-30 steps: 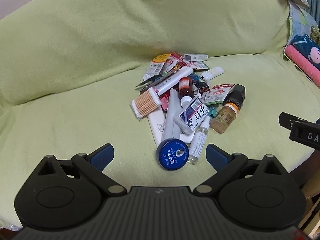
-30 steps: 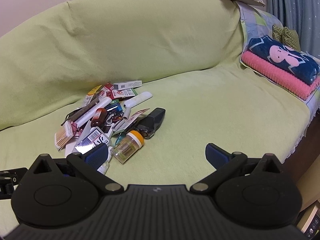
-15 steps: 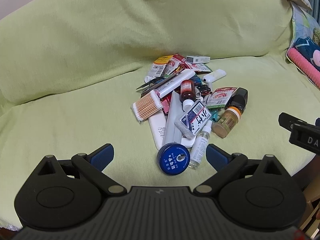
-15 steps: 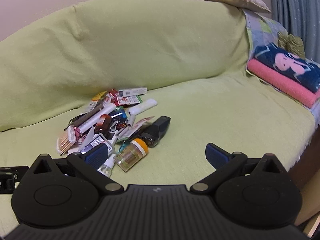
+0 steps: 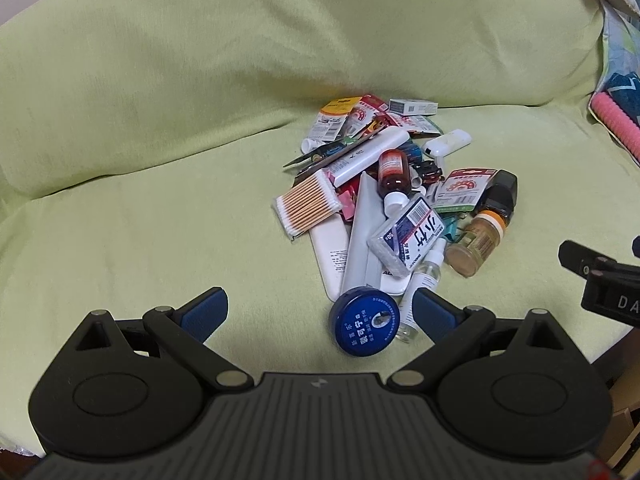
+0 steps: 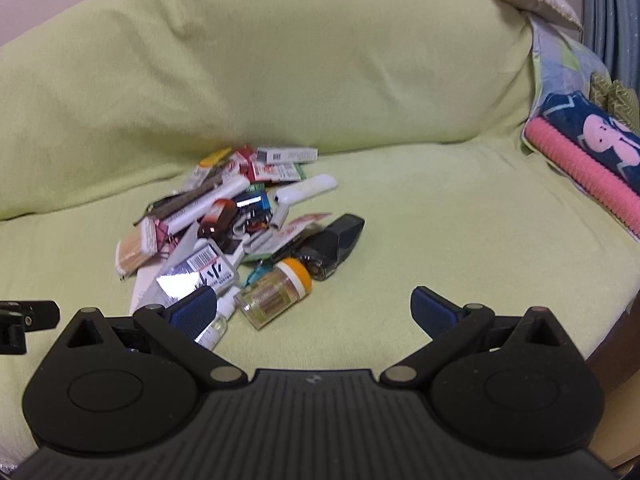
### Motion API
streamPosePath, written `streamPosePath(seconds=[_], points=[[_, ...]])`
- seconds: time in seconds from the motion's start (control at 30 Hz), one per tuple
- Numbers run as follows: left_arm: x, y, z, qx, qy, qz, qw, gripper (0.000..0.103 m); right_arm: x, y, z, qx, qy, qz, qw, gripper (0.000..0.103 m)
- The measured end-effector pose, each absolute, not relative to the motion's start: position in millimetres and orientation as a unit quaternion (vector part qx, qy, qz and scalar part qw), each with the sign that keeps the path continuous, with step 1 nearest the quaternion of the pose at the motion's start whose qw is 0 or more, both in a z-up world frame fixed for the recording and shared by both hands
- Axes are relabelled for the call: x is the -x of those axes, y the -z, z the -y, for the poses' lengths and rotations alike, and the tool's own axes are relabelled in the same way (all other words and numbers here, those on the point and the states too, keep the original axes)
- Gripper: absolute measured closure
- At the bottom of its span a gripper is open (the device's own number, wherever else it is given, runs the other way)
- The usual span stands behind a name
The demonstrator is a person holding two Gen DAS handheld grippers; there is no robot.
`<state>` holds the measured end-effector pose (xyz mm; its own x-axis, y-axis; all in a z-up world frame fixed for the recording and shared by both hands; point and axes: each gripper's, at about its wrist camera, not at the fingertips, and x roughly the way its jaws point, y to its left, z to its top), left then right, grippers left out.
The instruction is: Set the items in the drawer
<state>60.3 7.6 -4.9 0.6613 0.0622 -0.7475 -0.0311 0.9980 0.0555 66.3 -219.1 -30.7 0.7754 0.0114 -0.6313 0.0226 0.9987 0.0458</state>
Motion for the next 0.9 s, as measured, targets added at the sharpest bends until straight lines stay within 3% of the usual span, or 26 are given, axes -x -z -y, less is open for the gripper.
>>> streamPosePath(seconds=[0.47,0.9], points=[[-77,25,-26,-0.013,-0.041,-0.431,0.901,0.004,-85,49,220,-0.029,-0.007,-0.356,0.934,0.001],[-95,3,-11,-0.022,-0.032,-0.401,0.915,0.004,-106,32,225,-0.017,-0.019,-0.333,0.943,0.001]])
